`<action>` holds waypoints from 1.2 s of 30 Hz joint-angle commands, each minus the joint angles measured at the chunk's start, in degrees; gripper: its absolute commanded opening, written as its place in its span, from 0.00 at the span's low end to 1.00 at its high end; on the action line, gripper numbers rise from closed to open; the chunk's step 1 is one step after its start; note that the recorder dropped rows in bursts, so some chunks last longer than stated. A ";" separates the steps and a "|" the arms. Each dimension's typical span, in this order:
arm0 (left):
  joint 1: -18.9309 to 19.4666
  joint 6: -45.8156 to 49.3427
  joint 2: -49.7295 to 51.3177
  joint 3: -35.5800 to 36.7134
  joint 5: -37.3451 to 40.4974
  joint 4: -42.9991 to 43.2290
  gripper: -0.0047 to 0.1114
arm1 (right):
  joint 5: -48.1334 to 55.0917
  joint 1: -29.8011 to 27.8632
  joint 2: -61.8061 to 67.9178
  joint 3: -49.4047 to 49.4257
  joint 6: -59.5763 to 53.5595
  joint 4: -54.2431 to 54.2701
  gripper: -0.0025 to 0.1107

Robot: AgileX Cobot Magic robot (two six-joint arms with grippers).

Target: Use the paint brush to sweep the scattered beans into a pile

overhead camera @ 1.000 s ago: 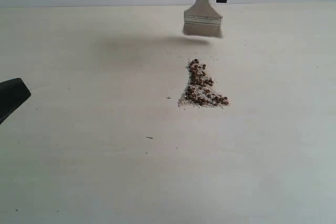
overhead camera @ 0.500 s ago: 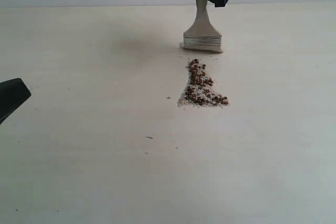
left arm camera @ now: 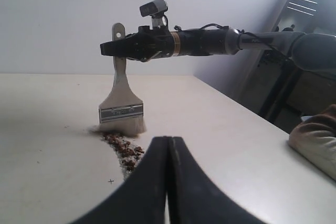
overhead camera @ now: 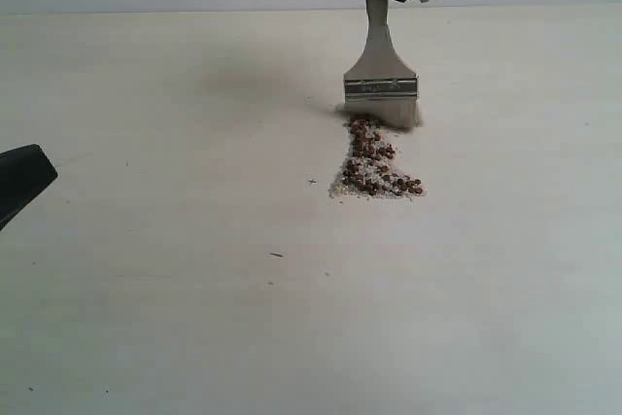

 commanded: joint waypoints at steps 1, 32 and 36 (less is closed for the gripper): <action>0.08 -0.43 -0.34 0.26 -0.47 -0.44 0.04 | 0.01 -0.26 -0.75 -0.37 4.05 -1.38 0.02; 0.08 -0.43 -0.34 0.26 -0.47 -0.44 0.04 | 0.01 0.23 -3.75 -1.06 -13.93 0.17 0.02; 0.08 -0.43 -0.34 0.26 -0.47 -0.44 0.04 | 0.01 1.44 -3.42 -1.06 -17.22 0.56 0.02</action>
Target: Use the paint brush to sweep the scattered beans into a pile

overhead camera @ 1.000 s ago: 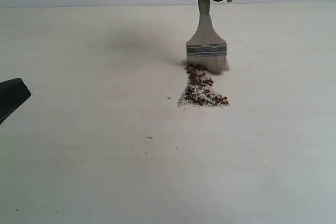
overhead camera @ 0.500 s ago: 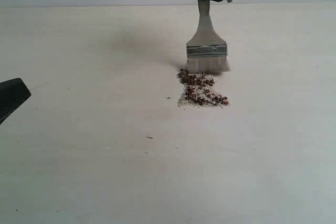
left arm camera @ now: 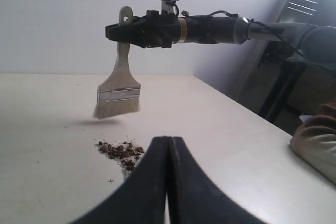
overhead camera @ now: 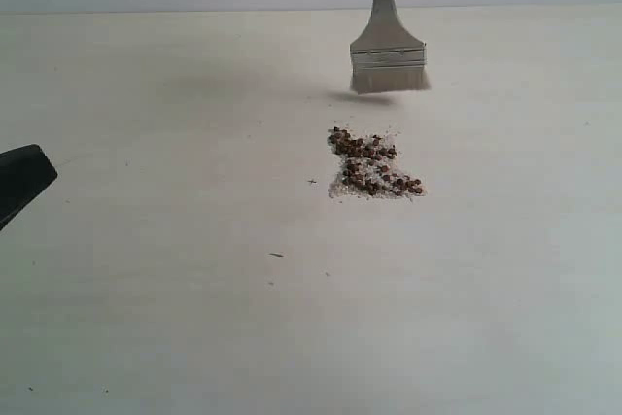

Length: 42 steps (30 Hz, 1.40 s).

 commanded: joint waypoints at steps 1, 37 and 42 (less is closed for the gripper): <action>0.08 -0.43 -0.34 0.26 -0.47 -0.44 0.04 | 0.01 1.97 0.24 -0.21 -4.39 1.65 0.02; 0.08 -0.43 -0.34 0.26 -0.47 -0.44 0.04 | 0.01 4.53 -0.86 0.79 27.75 -0.29 0.02; 0.08 -0.43 -0.34 0.26 -0.47 -0.44 0.04 | 0.01 0.17 -5.70 10.71 12.00 -0.29 0.02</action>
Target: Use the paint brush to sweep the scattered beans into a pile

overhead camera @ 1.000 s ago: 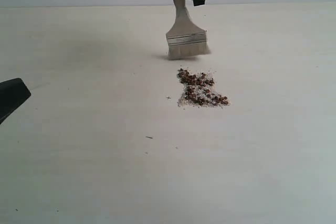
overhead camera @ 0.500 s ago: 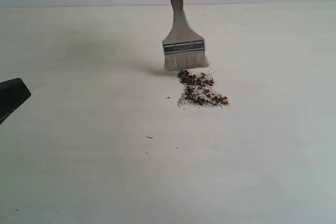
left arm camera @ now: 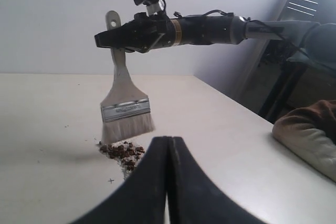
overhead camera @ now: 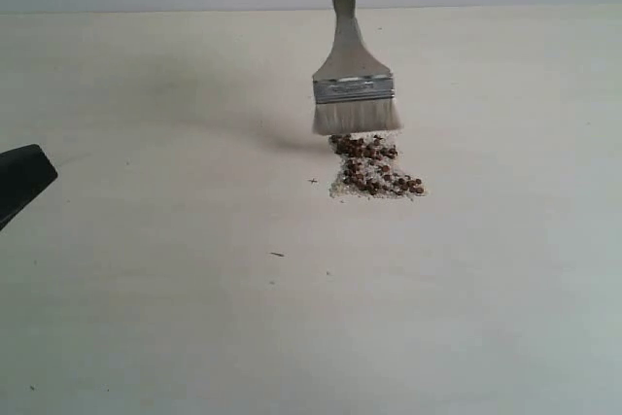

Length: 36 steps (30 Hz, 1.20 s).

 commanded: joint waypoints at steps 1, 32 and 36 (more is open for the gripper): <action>0.08 -0.43 -0.34 0.26 -0.47 -0.44 0.04 | 0.03 -4.06 -5.65 10.37 -17.39 0.46 0.02; 0.08 -0.43 -0.34 0.26 -0.47 -0.44 0.04 | 0.03 -6.41 -7.47 27.00 -56.53 14.05 0.02; 0.08 -0.43 -0.34 0.26 -0.47 -0.44 0.04 | 0.03 -6.41 -7.60 27.00 -51.30 11.51 0.02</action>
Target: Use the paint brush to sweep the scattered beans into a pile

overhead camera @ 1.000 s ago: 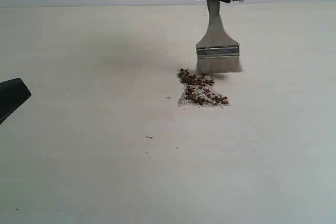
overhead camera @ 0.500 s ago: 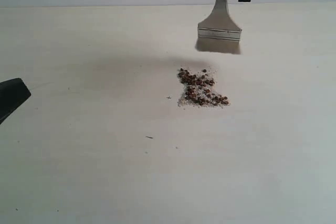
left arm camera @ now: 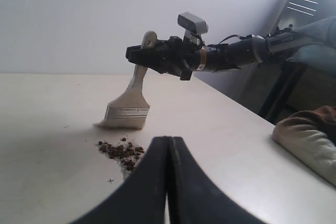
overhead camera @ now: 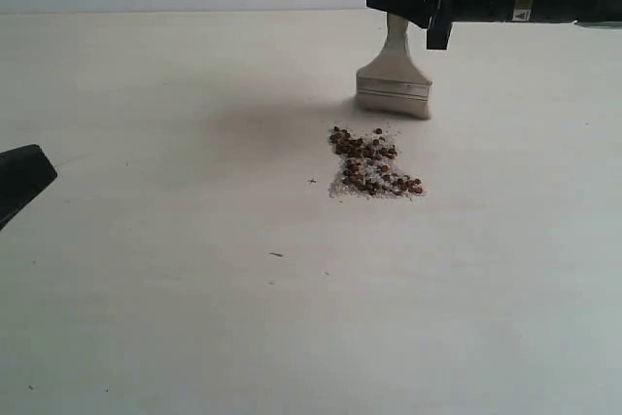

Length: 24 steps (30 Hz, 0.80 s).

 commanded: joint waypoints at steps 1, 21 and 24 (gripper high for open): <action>0.08 -0.43 -0.34 0.26 -0.47 -0.44 0.04 | 1.02 0.08 0.26 0.29 4.62 -4.01 0.02; 0.08 -0.43 -0.34 0.26 -0.47 -0.44 0.04 | 1.02 0.08 0.26 0.29 21.02 -7.15 0.02; 0.08 -0.43 -0.34 0.26 -0.47 -0.44 0.04 | 1.02 0.08 0.26 0.17 17.51 -3.50 0.02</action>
